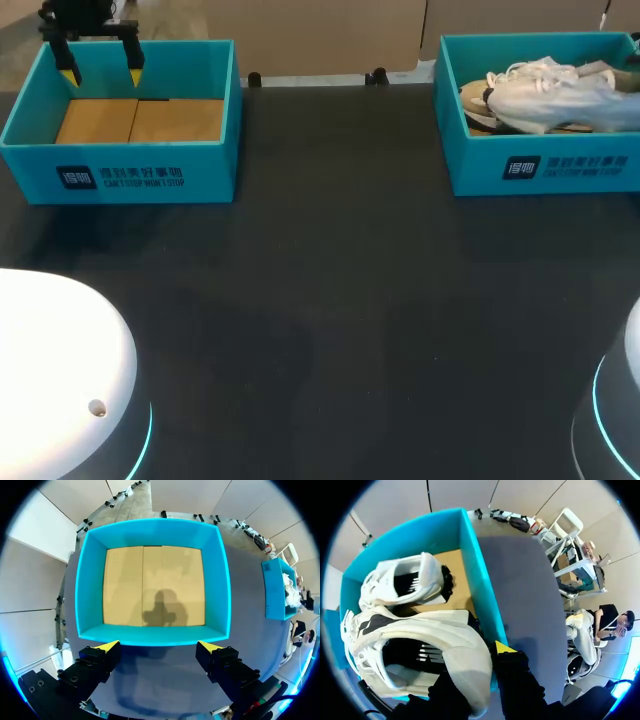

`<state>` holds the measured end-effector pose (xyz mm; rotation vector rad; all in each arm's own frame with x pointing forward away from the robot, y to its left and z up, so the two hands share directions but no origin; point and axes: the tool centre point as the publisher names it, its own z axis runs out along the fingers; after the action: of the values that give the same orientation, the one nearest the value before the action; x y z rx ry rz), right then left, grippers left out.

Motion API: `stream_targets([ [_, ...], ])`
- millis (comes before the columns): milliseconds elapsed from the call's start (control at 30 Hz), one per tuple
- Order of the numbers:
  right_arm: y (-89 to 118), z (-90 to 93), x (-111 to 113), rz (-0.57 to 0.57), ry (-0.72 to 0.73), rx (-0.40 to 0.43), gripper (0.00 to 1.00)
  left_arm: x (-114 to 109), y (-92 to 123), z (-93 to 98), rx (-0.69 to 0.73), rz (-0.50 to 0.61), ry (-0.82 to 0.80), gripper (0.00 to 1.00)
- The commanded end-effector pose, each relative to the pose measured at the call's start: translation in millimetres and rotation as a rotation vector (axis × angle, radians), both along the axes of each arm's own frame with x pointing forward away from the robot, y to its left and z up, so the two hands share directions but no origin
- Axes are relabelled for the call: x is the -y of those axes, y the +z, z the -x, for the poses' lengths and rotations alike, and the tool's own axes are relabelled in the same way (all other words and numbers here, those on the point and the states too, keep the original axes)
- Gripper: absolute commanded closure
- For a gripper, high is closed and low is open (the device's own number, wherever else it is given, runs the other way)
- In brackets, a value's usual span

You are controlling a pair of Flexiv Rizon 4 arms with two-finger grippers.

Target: Take the shoe out of the shoebox, open the shoe tongue, remove and reinsert the insole, then place the shoe into the shoebox

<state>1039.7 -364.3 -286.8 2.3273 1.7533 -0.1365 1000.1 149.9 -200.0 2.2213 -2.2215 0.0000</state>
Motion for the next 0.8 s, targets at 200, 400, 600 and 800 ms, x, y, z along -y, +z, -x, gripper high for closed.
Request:
stream_targets([
  [200, 82, 14.8, -27, 0.025, -0.007, 0.043, 1.00, 0, 0, 0.1, 0.000, 0.000, 0.000, 0.00],
  [400, 106, 16.8, -42, 0.038, -0.001, 0.048, 1.00, 0, 0, 0.1, 0.000, 0.000, 0.000, 0.00],
  [600, 116, 14.2, -49, 0.026, -0.028, 0.027, 1.00, 0, 0, 0.1, 0.000, 0.000, 0.000, 0.00],
  [800, 116, 14.2, -49, 0.026, -0.028, 0.027, 1.00, 0, 0, 0.1, 0.000, 0.000, 0.000, 0.00],
])
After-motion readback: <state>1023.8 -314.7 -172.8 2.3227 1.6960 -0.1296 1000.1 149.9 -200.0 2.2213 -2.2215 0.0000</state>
